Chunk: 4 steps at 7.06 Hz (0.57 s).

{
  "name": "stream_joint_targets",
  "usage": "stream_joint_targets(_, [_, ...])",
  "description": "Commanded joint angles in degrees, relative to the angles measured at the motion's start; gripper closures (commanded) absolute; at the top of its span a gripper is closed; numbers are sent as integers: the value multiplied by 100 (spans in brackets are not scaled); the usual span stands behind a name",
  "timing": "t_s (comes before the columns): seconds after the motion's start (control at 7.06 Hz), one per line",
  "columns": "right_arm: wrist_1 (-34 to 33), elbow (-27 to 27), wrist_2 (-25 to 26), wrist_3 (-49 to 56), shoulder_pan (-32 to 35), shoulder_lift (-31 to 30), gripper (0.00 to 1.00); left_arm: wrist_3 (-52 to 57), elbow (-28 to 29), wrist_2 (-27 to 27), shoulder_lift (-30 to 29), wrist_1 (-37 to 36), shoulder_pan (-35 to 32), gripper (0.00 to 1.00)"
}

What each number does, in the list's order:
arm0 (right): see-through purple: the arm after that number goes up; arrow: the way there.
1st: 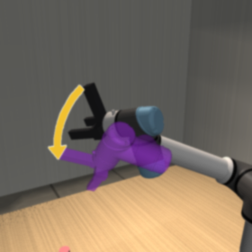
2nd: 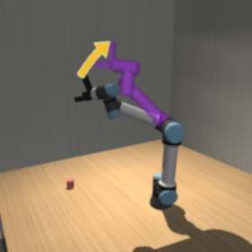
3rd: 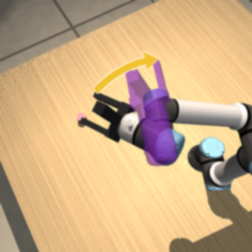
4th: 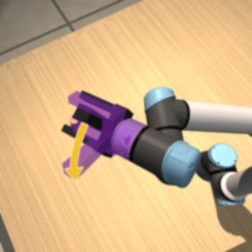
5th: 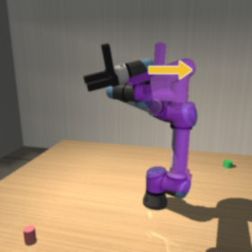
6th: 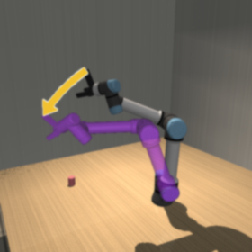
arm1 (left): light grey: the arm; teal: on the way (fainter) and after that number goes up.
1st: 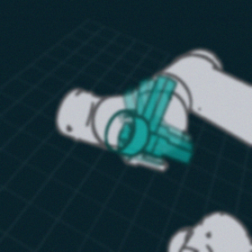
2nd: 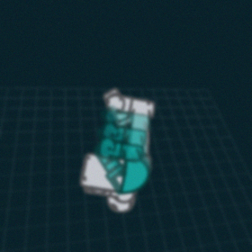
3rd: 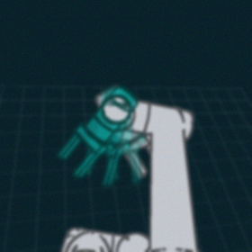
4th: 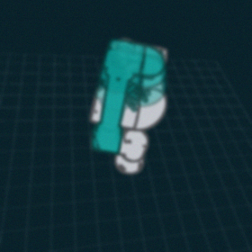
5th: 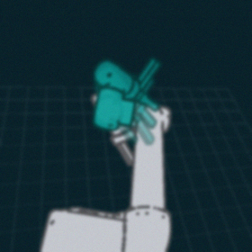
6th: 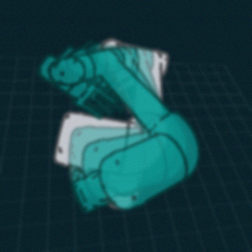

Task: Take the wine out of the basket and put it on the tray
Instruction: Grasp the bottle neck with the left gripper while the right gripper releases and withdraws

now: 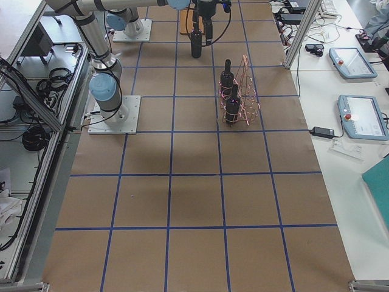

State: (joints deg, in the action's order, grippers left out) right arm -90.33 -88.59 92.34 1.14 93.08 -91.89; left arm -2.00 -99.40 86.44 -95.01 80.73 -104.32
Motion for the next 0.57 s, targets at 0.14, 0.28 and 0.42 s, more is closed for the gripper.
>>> stream_joint_targets(0.14, [60, 0, 12, -18, 17, -5, 0, 6, 0, -4, 0, 39, 0, 100])
stream_joint_targets(0.28, [68, 8, 21, -18, 18, -22, 0, 6, 17, -4, 9, 65, 0, 100])
stream_joint_targets(0.42, [68, 0, 12, -18, 26, -57, 0, 6, 87, 5, 9, 74, 35, 100])
